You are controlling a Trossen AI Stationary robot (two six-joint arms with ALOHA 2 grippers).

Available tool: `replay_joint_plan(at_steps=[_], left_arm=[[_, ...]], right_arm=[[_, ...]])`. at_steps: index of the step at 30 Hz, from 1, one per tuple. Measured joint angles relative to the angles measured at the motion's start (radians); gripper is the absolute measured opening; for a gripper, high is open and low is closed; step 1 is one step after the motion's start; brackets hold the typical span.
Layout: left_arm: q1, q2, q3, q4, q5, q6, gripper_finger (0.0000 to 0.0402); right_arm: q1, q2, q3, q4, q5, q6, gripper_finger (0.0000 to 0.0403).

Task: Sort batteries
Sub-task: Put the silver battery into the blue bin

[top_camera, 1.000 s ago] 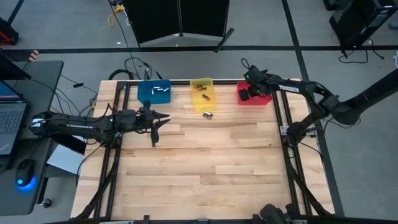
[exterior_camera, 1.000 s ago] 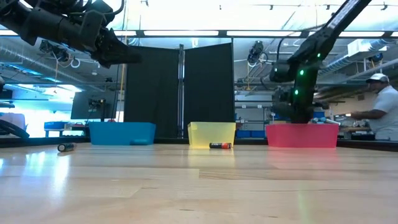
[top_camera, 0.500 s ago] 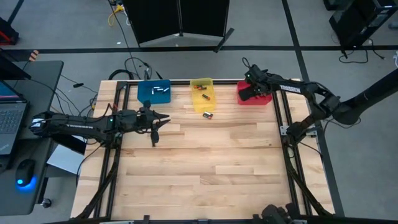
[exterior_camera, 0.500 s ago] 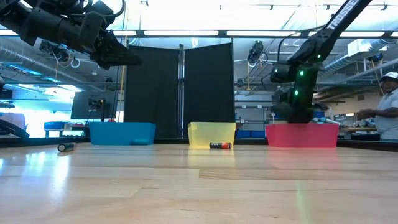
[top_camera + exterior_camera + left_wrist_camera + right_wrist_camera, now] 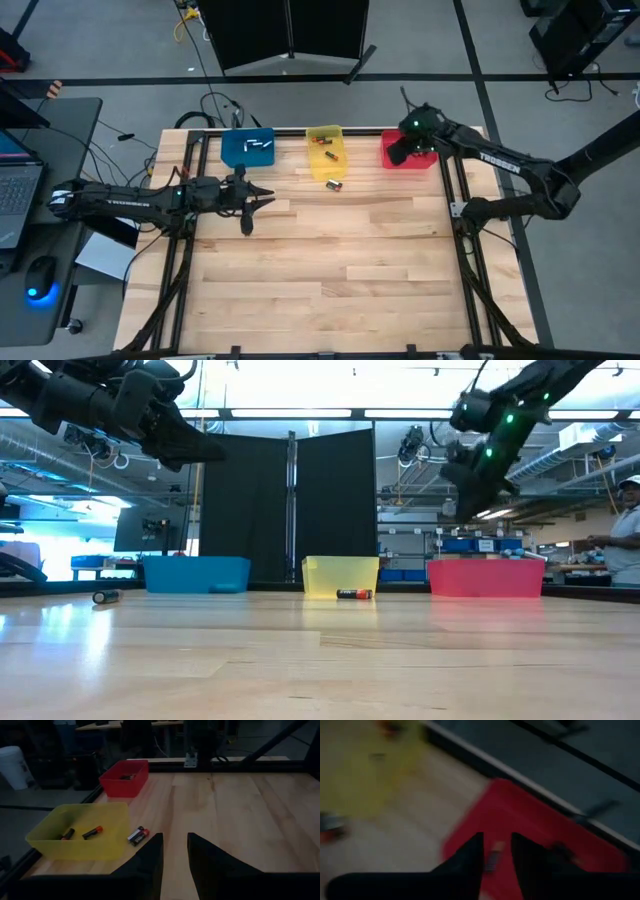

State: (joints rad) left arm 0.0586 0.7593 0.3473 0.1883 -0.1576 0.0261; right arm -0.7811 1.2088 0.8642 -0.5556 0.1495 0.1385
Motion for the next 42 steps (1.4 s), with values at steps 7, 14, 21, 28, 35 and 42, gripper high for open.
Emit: replay_joint_plan(at_steps=[7,14,21,28,35,42], left_arm=[[0.0,0.0,0.0,0.0,0.004,0.0,0.0094],[0.0,0.0,0.0,0.0,0.004,-0.002,0.0094],[0.0,0.0,0.0,0.0,0.004,-0.001,0.0094],[0.0,0.0,0.0,0.0,0.004,-0.002,0.0094],[0.0,0.0,0.0,0.0,0.004,-0.003,0.0094],[0.0,0.0,0.0,-0.001,0.004,-0.004,0.0094]], right_arm=[[0.25,-0.012,-0.059,0.112,-0.13,0.037,0.0018],[0.474,0.051,-0.274,0.594,-0.154,0.17,0.0032],[0.559,0.251,-0.343,0.9,0.004,0.226,0.0083],[0.539,0.394,-0.343,1.054,0.045,0.226,0.0118],[0.517,0.5,-0.309,1.116,0.07,0.221,0.0124],[0.517,0.594,-0.182,1.024,0.107,0.174,0.012]])
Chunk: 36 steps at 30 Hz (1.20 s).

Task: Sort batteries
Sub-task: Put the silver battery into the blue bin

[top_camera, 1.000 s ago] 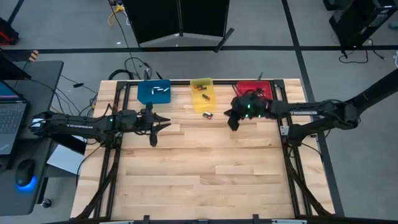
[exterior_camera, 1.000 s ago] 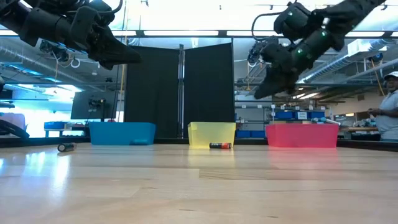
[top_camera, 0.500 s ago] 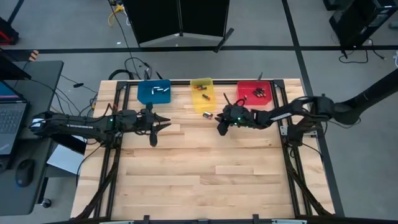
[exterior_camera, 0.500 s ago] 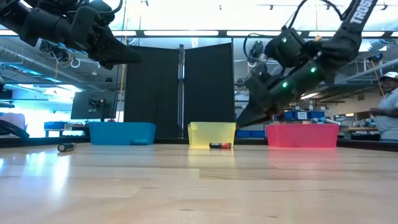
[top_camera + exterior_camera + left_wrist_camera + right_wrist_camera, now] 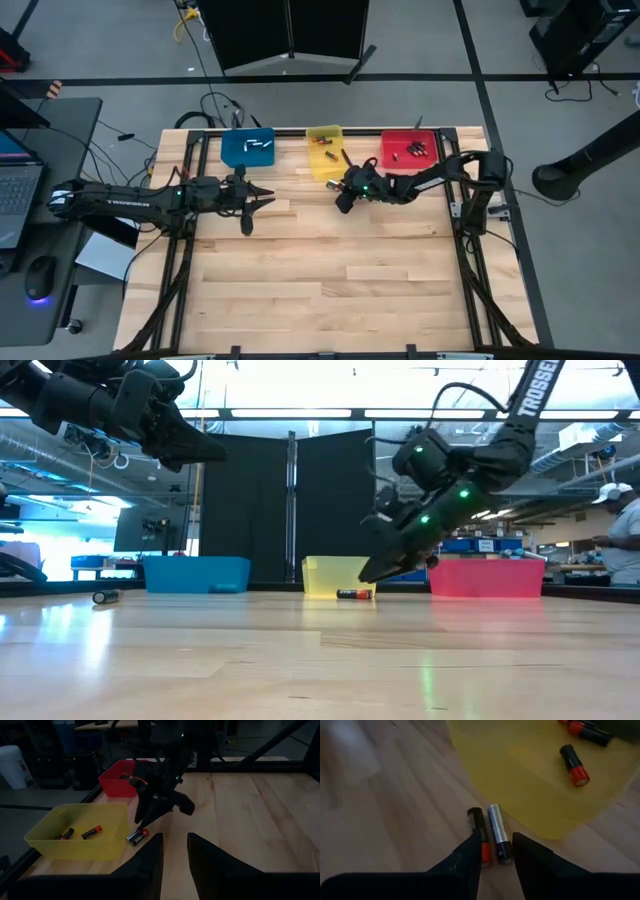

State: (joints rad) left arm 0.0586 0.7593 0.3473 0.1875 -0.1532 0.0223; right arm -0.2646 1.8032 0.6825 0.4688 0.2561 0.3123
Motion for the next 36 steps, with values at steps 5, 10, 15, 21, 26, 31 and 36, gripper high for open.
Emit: replay_joint_plan(at_steps=[5,10,15,21,26,31,36], left_arm=[[0.0,0.0,0.0,-0.005,0.0,0.0,0.0094],[0.0,0.0,0.0,-0.025,0.0,-0.001,0.0094],[-0.001,0.0,0.0,-0.037,-0.006,-0.003,0.0094],[-0.001,0.0,0.0,-0.035,-0.006,-0.002,0.0094],[-0.001,0.0,0.0,-0.036,-0.007,-0.002,0.0094],[-0.001,0.0,0.0,-0.035,-0.007,-0.002,0.0094],[-0.001,0.0,0.0,-0.037,-0.007,-0.002,0.0094]], right_arm=[[-0.001,0.031,0.054,-0.095,0.017,-0.007,0.012],[0.004,0.03,0.057,-0.117,0.011,0.003,0.012],[0.026,0.03,0.057,-0.132,0.002,0.017,0.0119],[0.029,0.03,0.057,-0.128,0.046,0.017,0.0119],[0.026,0.03,0.057,-0.126,0.046,-0.003,0.0119],[0.021,0.053,0.057,-0.1,0.031,-0.051,0.0118],[0.012,0.097,0.071,-0.072,0.018,-0.054,0.0119]])
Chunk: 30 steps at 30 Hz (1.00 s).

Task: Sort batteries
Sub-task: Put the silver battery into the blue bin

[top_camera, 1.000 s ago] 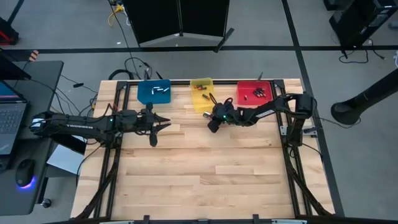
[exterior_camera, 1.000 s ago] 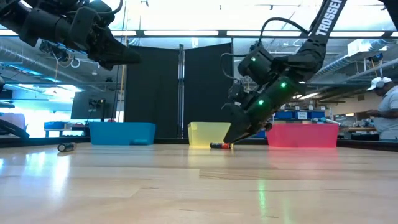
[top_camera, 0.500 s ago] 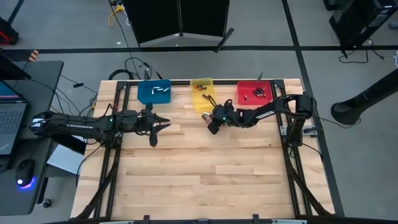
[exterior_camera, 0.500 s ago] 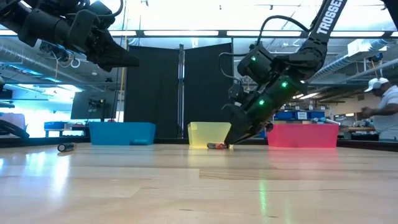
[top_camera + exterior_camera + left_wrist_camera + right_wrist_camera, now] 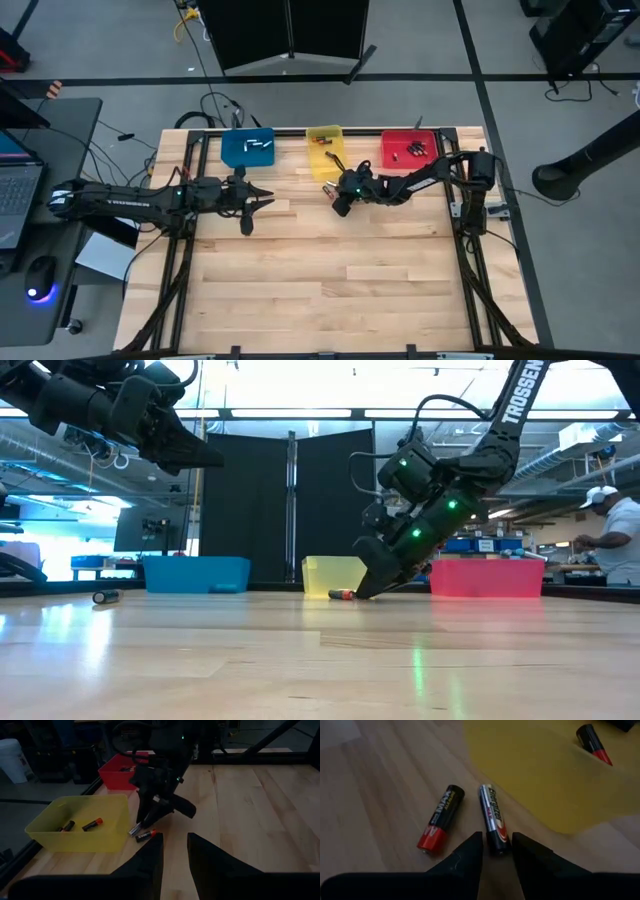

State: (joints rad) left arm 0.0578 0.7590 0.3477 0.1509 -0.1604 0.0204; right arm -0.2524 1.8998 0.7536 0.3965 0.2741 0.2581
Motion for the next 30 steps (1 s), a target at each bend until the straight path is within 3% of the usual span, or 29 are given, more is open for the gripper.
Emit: replay_joint_plan(at_steps=[4,9,18,24,30], left_arm=[[0.0,0.0,0.0,-0.002,0.0,0.0,0.0094],[0.0,0.0,0.0,-0.007,0.0,0.0,0.0094],[0.0,0.0,-0.004,0.024,0.0,-0.059,0.0094],[0.0,0.026,-0.162,0.393,0.0,-0.074,0.0094],[0.0,0.114,-0.294,0.768,0.033,-0.148,0.0094]], right_arm=[[0.0,0.01,0.0,0.022,-0.002,-0.005,0.011],[0.0,0.008,0.001,0.015,-0.005,-0.016,0.006],[0.032,-0.058,-0.003,-0.068,-0.032,-0.026,0.0059],[0.094,-0.142,-0.003,-0.093,-0.01,-0.023,0.0059],[0.177,-0.165,-0.012,0.114,0.024,-0.018,0.0059]])
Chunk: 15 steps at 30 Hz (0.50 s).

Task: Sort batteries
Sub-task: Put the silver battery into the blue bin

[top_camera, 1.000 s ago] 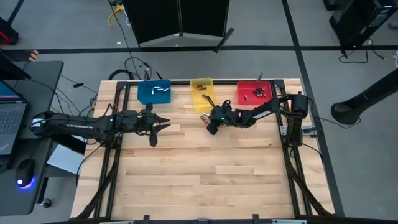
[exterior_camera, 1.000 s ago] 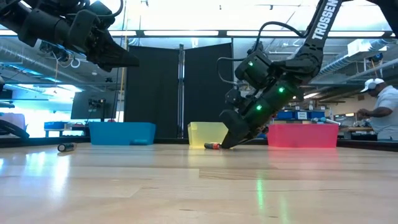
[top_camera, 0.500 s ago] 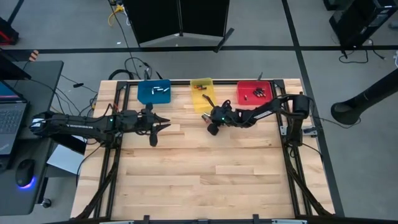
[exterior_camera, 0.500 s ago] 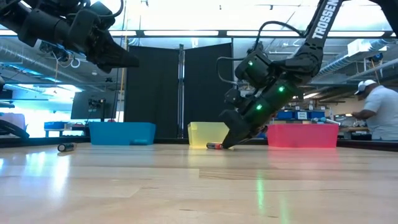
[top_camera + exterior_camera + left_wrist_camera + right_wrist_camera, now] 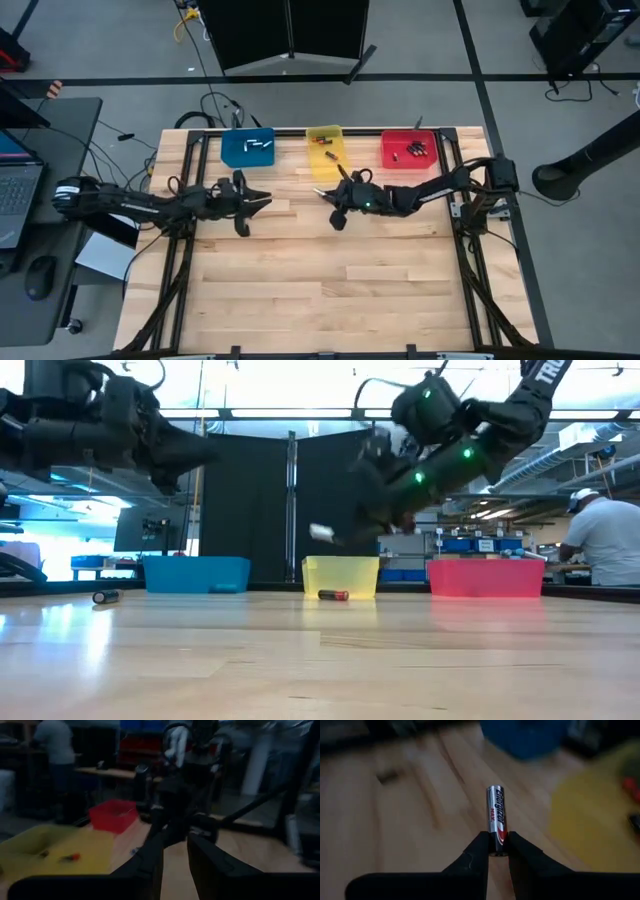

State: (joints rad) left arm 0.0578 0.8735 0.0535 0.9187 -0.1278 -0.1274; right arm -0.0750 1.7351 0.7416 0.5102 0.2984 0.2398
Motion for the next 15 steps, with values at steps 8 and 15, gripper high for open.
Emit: replay_joint_plan(at_steps=[8,15], left_arm=[[0.0,0.116,0.075,0.118,0.075,0.011,0.0101],[0.0,0.27,0.214,0.117,0.151,0.051,0.0142]], right_arm=[[0.079,-0.001,-0.001,0.393,-0.001,-0.11,0.0059],[0.129,-0.001,-0.001,0.564,-0.013,-0.217,0.0059]])
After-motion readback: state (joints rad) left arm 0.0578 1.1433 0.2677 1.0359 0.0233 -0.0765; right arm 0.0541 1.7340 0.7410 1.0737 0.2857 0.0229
